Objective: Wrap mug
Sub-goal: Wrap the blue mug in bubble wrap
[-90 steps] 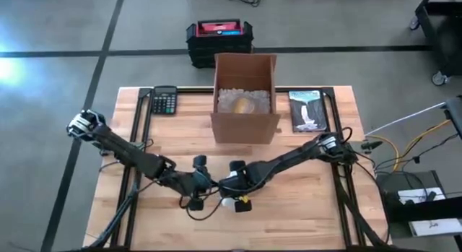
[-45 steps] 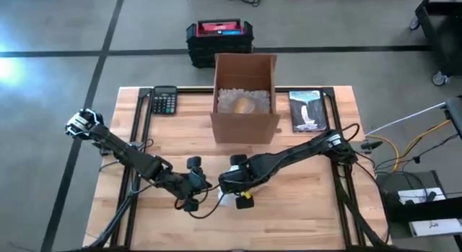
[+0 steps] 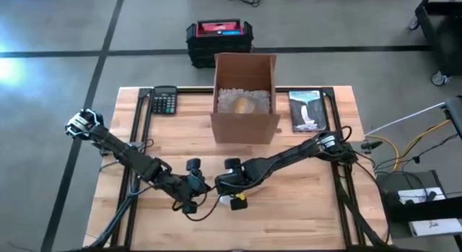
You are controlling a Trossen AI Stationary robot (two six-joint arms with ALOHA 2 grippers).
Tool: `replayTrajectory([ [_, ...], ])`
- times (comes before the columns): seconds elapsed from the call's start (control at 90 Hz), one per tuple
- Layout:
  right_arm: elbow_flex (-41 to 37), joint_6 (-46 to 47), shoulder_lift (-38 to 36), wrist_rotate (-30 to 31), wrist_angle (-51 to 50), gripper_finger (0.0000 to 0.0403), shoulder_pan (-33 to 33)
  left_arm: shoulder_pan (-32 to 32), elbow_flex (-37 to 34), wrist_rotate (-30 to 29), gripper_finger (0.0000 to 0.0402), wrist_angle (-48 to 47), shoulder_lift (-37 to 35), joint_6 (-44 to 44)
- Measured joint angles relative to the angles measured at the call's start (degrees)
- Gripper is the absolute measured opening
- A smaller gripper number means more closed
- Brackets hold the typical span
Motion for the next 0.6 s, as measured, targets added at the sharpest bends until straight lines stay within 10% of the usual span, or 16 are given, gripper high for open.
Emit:
replayTrajectory([
  [0.6, 11.61, 3.51, -4.68, -4.23, -16.24, 0.0009, -0.09, -0.37, 0.0, 1.73, 0.0, -0.1, 0.0, 0.2],
])
